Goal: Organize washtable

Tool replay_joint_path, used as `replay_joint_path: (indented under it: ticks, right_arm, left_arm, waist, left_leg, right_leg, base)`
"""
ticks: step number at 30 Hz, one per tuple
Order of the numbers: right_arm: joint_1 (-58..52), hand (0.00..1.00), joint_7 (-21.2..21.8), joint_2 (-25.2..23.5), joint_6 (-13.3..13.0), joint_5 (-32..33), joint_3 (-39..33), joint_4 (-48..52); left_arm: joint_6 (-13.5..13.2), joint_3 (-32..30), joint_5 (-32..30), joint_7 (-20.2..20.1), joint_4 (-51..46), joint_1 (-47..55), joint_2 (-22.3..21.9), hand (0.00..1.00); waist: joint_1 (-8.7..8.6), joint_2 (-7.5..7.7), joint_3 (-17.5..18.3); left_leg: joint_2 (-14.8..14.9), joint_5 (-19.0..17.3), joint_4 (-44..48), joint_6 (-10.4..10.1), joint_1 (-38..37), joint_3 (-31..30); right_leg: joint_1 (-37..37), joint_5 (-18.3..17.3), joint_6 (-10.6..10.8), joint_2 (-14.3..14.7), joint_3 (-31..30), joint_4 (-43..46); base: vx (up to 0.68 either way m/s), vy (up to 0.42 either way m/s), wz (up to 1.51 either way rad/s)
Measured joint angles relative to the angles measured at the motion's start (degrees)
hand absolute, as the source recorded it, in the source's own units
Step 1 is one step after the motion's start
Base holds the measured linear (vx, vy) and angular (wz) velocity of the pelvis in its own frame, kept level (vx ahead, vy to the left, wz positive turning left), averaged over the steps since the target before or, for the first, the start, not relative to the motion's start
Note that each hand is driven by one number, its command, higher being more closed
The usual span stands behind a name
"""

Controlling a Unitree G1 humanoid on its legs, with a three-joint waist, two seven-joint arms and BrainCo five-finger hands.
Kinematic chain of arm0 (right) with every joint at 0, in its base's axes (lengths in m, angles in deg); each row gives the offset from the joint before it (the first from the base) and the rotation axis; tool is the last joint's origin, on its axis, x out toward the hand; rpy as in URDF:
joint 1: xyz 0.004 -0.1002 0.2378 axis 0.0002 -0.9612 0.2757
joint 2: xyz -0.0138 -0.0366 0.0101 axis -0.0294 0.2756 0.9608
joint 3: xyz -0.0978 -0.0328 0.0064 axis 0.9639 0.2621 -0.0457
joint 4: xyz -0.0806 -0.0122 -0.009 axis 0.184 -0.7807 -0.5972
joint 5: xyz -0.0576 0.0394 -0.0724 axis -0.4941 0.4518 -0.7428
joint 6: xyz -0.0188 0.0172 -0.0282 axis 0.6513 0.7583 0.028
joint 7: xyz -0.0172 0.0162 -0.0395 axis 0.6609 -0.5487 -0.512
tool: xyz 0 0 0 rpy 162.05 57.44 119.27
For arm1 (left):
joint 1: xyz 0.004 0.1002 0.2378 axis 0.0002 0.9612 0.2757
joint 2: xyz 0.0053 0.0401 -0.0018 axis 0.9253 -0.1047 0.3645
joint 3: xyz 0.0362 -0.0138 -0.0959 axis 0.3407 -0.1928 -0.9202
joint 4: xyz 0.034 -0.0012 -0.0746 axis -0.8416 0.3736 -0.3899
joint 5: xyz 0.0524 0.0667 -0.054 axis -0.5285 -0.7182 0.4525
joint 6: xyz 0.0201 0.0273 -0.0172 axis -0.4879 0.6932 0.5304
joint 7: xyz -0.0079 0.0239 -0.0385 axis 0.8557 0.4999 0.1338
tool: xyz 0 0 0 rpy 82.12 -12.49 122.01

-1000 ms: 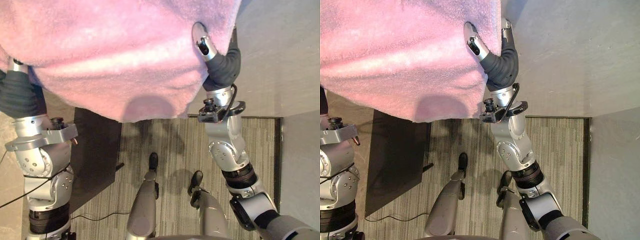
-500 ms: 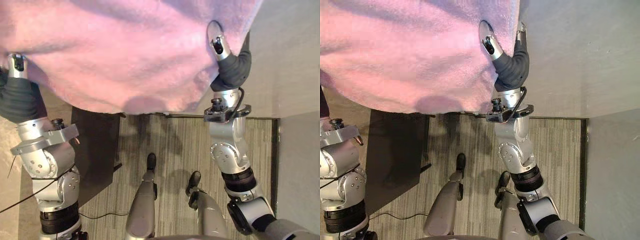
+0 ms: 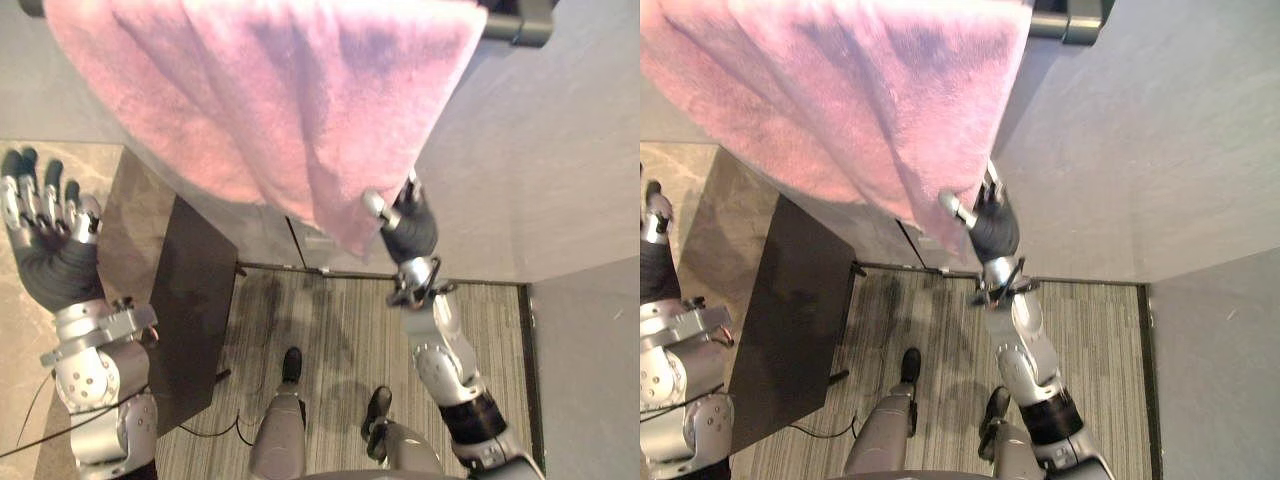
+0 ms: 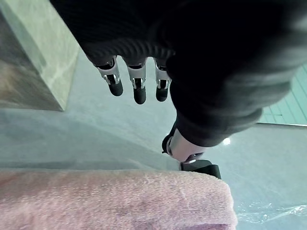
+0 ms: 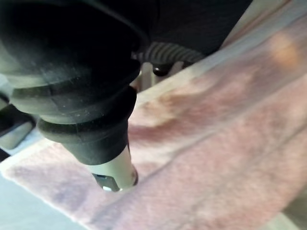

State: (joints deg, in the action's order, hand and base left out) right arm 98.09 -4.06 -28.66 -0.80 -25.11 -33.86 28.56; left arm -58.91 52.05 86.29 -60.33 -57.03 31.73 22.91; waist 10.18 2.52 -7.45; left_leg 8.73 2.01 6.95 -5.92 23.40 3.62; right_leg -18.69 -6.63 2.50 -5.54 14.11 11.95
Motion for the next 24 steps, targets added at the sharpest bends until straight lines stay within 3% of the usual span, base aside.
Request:
replay_joint_path:
  ticks: [8, 13, 15, 18, 21, 24]
  right_arm:
    - [-13.7, 0.0, 5.7, 2.9, 3.4, -5.5, 0.1, -2.9]
    - [-20.2, 0.0, 7.7, 5.0, 4.9, -16.3, -1.9, -8.5]
    - [-21.6, 0.0, 9.0, 7.1, 5.9, -21.4, -1.9, -11.5]
    - [-21.7, 0.0, 9.9, 8.3, 6.6, -24.3, -0.8, -13.4]
    - [-20.2, 0.0, 10.2, 9.7, 6.6, -23.1, 4.6, -10.6]
    - [-18.4, 0.0, 11.8, 10.2, 5.8, -15.7, 11.2, -3.7]
  left_arm:
    - [2.4, 4.3, -4.3, -6.3, 9.2, 10.7, -6.1, 0.0]
    - [4.7, 10.7, -5.8, -12.4, 24.2, 17.7, -6.8, 0.0]
    - [6.1, 15.5, -6.3, -16.1, 30.6, 21.0, -6.9, 0.0]
    - [7.6, 24.2, -6.1, -20.0, 32.3, 23.2, -4.9, 0.0]
    - [8.0, 32.1, -0.7, -23.4, 27.7, 24.1, -0.2, 0.0]
    - [7.5, 33.8, 9.5, -24.1, 19.6, 24.1, 2.7, 0.0]
  waist:
    - [-0.44, -0.04, 4.3]
    - [-2.37, -0.34, 7.2]
    - [-3.5, -0.47, 8.2]
    - [-4.01, -0.57, 8.8]
    - [-5.01, -0.62, 8.9]
    - [-5.04, -0.47, 9.5]
  left_leg:
    - [0.5, -2.4, 0.4, -0.5, -6.8, 1.2]
    - [1.0, -4.9, 1.9, -0.7, -10.5, 2.7]
    - [0.9, -5.6, 1.7, -0.6, -12.2, 3.4]
    - [0.7, -5.6, 1.0, -0.6, -13.9, 4.5]
    - [0.5, -6.3, 0.9, -0.6, -16.1, 4.7]
    - [0.2, -7.0, 1.0, -0.3, -17.5, 5.4]
  right_leg:
    - [7.8, 0.3, 0.0, 1.1, -0.9, -3.6]
    - [11.9, 0.6, 0.5, 1.5, -2.5, -5.6]
    - [13.0, 0.9, 0.8, 1.5, -3.9, -6.7]
    - [14.4, 1.6, 1.3, 1.5, -5.1, -8.2]
    - [16.4, 1.7, 1.5, 1.7, -5.6, -8.5]
    - [18.0, 2.5, 2.0, 1.4, -6.6, -10.0]
  base:
    - [0.04, -0.007, -0.09]
    - [0.02, 0.011, -0.18]
    - [0.0, 0.025, -0.28]
    - [0.02, 0.02, -0.2]
    - [0.03, 0.01, -0.09]
    - [0.01, 0.033, -0.15]
